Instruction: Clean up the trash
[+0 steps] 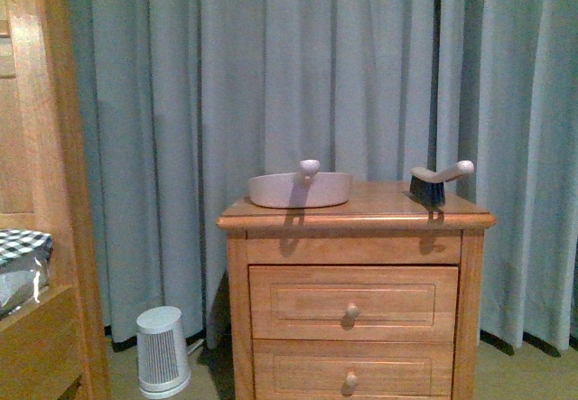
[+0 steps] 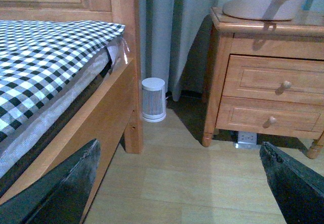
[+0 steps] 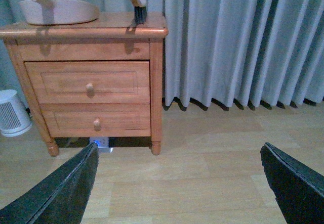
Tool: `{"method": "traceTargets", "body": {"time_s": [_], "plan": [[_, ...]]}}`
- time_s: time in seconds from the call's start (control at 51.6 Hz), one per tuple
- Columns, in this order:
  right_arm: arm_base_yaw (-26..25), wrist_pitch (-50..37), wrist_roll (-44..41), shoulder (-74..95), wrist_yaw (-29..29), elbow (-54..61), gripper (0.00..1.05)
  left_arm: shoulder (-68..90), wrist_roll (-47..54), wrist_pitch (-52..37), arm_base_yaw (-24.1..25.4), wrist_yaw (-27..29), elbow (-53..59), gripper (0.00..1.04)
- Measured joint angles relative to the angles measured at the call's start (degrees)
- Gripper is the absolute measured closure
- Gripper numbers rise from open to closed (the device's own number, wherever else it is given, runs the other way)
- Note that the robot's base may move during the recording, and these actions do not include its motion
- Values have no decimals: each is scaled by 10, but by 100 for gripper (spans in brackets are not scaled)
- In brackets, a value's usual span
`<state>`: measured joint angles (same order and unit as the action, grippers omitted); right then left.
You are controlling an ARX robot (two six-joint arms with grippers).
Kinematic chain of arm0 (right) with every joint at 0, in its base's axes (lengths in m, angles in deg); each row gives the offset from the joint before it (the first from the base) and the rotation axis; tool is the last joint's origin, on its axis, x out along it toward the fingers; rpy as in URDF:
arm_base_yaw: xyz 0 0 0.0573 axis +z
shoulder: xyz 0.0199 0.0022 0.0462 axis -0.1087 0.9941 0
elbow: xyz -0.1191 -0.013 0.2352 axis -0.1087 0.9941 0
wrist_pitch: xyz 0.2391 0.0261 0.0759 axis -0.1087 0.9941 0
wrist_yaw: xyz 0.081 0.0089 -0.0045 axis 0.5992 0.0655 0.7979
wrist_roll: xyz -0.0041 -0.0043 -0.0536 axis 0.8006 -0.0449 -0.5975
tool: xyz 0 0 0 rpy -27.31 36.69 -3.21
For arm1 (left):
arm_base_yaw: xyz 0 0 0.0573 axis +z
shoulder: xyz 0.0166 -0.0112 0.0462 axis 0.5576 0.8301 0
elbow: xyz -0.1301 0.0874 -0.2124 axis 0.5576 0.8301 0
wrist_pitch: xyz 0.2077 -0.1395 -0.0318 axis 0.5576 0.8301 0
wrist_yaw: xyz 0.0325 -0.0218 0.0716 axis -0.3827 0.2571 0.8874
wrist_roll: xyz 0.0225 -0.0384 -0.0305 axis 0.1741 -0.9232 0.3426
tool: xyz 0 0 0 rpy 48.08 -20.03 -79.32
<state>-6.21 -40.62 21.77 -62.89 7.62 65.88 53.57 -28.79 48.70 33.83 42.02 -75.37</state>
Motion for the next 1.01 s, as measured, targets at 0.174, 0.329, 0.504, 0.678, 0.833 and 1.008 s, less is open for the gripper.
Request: {"method": "traceTargets", "body": {"time_s": [0.174,0.329,0.504,0.678,0.833,1.008], "plan": [[0,0,0,0,0,0,7,0,0,0,0,0,0,8],[0,0,0,0,0,0,7,0,0,0,0,0,0,8],[0,0,0,0,0,0,7,0,0,0,0,0,0,8],[0,0,0,0,0,0,7,0,0,0,0,0,0,8],[0,0,0,0,0,0,7,0,0,0,0,0,0,8],[0,0,0,0,0,0,7,0,0,0,0,0,0,8]]}}
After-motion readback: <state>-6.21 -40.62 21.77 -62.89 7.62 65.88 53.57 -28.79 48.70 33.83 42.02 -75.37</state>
